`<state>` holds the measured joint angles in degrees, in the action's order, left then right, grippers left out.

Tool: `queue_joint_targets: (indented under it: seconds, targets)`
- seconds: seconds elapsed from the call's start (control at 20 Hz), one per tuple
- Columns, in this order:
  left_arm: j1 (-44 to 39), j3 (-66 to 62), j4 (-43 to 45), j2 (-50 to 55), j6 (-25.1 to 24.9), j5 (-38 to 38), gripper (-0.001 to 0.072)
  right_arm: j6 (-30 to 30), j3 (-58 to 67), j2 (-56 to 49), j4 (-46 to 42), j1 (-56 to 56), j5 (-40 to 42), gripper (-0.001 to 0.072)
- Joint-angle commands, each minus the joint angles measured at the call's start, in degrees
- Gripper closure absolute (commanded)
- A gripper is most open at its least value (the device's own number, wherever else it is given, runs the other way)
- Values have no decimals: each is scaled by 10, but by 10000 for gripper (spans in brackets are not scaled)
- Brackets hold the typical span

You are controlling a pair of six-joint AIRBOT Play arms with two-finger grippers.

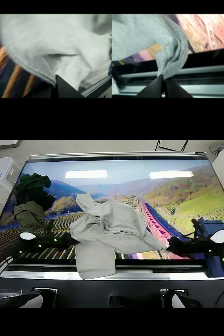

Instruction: Fold the clothes and pants, and hang the long-sleeved shirts on hangers.

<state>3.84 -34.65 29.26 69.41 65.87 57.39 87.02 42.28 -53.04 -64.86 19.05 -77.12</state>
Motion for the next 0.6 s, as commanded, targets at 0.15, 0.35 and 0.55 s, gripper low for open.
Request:
queue_joint_targets:
  seconds: [0.15,0.35,0.55]
  targets:
    - [40,-419,-8,-177,-41,-80,674,-14,377,1,-19,1,140,673]
    - [108,-739,-1,-217,-23,-189,674,-10,672,2,-82,1,169,672]
    - [113,-797,-3,-245,47,-155,675,-7,737,45,-91,1,121,672]
